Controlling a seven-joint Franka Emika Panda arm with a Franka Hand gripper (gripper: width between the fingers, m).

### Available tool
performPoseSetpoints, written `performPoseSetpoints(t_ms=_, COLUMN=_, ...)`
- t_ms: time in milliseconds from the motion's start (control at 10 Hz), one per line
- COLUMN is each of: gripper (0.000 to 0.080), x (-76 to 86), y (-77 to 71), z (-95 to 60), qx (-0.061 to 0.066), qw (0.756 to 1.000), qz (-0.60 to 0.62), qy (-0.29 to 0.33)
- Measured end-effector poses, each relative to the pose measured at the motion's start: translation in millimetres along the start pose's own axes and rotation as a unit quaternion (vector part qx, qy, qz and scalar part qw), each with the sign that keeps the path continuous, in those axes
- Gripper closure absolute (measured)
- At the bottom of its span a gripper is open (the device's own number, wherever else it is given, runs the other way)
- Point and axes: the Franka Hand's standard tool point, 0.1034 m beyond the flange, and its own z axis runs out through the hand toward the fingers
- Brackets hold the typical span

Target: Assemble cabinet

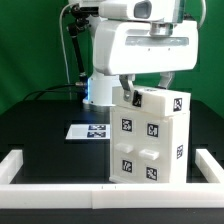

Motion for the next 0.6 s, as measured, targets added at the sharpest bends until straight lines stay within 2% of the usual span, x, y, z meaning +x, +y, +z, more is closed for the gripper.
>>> performPoseSetpoints(t_ms=600, gripper=0.0239, x=1.3, y=-2.6, z=-0.6, qx=0.001, qw=0.993, qz=0.116, qy=-0.001)
